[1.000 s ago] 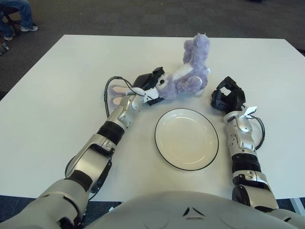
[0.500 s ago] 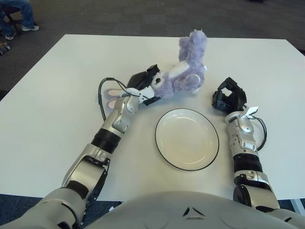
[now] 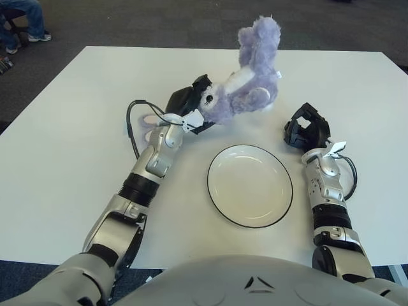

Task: Put the doll into the plate.

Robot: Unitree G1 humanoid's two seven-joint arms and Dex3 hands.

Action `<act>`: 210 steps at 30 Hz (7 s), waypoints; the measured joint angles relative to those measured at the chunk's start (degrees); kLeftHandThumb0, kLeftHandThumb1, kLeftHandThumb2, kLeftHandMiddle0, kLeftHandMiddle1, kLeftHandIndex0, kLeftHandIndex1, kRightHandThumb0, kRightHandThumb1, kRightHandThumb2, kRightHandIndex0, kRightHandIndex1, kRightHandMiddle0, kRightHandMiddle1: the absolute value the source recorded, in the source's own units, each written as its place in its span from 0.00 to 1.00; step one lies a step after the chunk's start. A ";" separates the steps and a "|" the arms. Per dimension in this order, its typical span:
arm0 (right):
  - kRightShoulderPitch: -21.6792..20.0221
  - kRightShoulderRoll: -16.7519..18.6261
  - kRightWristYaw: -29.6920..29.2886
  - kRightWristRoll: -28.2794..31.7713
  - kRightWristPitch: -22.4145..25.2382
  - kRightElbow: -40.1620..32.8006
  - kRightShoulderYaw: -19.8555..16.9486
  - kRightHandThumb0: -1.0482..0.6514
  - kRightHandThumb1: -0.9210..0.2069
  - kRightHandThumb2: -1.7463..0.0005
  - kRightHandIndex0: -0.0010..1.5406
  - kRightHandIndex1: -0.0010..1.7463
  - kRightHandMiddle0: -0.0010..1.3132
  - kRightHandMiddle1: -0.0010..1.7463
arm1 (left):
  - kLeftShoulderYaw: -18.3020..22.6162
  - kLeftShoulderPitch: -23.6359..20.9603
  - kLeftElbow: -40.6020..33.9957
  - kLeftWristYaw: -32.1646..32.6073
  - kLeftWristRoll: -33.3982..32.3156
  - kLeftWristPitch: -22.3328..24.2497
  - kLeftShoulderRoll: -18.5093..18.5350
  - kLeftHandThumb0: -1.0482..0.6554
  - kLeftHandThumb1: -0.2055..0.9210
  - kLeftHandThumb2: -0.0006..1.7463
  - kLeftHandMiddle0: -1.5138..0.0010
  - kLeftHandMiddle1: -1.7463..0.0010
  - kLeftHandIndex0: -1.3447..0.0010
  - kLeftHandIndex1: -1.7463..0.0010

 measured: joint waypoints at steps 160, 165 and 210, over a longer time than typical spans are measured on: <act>-1.06 -1.09 1.21 -0.15 -0.93 2.37 0.51 0.32 0.61 0.19 0.83 1.00 0.52 1.00 | 3.93 28.65 -35.85 -28.77 -16.17 -13.98 12.76 0.02 1.00 0.40 0.92 0.99 1.00 1.00; -1.10 -1.09 1.25 -0.13 -0.83 2.37 0.53 0.31 0.61 0.19 0.82 1.00 0.52 1.00 | 4.36 28.82 -35.77 -29.21 -21.10 -14.07 12.20 0.01 1.00 0.45 0.91 0.99 1.00 1.00; -1.25 -1.19 0.81 -0.89 -0.63 2.46 0.82 0.31 0.61 0.19 0.83 1.00 0.52 1.00 | 25.31 22.81 -19.38 -12.09 -37.83 -16.16 0.18 0.01 1.00 0.67 0.68 0.95 1.00 0.60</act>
